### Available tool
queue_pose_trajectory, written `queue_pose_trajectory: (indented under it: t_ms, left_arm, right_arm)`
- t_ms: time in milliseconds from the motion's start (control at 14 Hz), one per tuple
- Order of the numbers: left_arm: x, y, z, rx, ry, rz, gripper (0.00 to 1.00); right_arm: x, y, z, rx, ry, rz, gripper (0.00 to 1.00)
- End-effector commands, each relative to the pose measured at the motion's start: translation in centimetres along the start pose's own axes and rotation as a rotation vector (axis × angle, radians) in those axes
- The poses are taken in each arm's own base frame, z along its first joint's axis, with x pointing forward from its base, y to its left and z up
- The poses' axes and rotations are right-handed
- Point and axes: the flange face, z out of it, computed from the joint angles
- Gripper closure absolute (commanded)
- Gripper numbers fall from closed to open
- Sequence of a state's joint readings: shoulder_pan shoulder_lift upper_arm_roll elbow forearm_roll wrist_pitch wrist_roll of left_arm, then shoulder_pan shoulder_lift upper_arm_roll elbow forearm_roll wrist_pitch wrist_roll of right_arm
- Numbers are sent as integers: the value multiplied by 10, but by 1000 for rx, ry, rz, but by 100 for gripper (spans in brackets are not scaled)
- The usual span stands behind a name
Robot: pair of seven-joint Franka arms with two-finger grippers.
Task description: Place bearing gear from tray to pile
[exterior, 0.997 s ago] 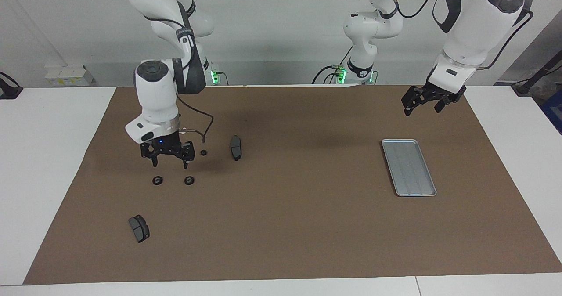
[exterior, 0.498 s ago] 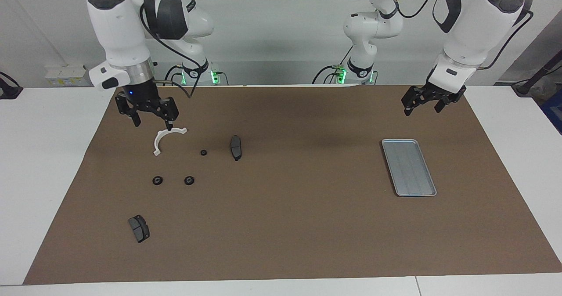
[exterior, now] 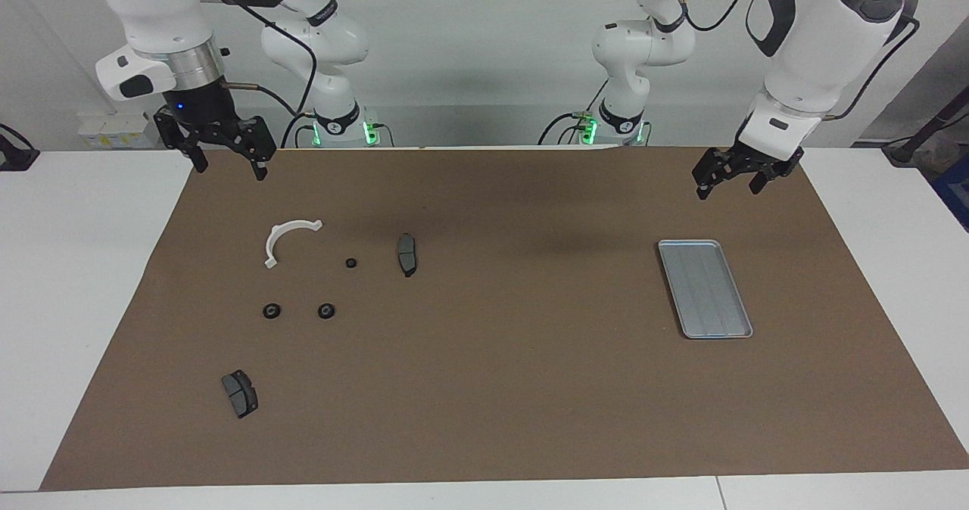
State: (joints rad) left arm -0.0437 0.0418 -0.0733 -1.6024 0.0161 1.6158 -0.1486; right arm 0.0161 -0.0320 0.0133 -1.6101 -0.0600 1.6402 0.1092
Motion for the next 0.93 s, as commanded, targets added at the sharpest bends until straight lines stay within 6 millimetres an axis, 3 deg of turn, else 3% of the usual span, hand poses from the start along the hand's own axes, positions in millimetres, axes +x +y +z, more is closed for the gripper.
queue_pose_trajectory:
  t_ms: [0,854]
  left_arm:
    - [-8,-4,-1,6,8,0,0]
    - [-8,-4,-1,6,8,0,0]
  right_arm:
    - [2,-6,0,21,-29,-2,0]
    - [-11,-10,11,40,-57,-20,0]
